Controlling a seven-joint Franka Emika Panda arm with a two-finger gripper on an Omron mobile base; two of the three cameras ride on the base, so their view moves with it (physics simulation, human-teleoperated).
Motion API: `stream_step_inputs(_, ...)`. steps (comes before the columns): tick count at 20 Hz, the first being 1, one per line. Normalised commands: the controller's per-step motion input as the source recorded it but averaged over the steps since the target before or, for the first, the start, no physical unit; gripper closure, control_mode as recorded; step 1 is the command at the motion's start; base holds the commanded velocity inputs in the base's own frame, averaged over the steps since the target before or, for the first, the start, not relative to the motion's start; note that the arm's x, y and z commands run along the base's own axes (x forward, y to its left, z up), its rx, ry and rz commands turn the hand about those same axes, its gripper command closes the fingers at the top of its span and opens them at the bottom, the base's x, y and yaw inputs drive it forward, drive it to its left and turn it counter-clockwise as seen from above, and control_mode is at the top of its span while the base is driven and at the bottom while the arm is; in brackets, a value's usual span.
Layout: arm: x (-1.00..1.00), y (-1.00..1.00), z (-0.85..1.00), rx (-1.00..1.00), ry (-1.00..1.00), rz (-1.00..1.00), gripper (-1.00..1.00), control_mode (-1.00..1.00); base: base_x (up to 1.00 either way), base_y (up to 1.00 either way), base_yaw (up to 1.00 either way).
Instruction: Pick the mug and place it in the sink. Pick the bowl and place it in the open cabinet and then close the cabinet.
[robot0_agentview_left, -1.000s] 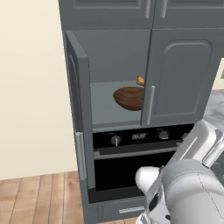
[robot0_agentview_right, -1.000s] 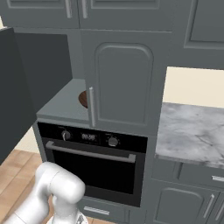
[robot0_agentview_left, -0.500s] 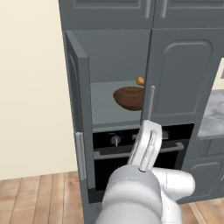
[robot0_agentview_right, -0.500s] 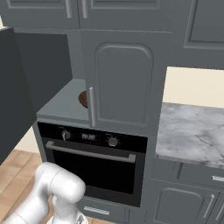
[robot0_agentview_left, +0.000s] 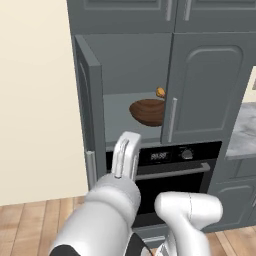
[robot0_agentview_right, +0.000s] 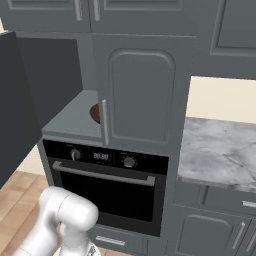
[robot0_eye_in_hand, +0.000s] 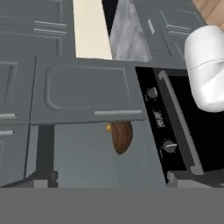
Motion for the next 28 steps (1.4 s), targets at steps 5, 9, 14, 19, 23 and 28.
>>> stream_step_inputs(5, 0.3, 0.7, -0.51, -0.19, 0.0, 0.0, -1.0, -1.0, 0.0, 0.0, 0.0)
stream_step_inputs(9, 0.19, 0.43, -0.27, -0.18, 0.0, 0.0, -1.0, -1.0, 0.0, 0.0, 0.0)
stream_step_inputs(14, 0.34, 0.23, -0.26, -0.13, 0.0, 0.0, -1.0, -1.0, 0.0, 0.0, 0.0)
stream_step_inputs(19, 0.49, 0.37, -0.32, -0.13, 0.0, 0.0, -1.0, -1.0, 0.0, 0.0, 0.0)
stream_step_inputs(23, 0.51, 0.36, -0.26, -0.1, 0.0, 0.0, -1.0, -1.0, 0.0, 0.0, 0.0)
stream_step_inputs(28, 0.4, 0.24, -0.16, -0.02, 0.0, 0.0, -1.0, -1.0, 0.0, 0.0, 0.0)
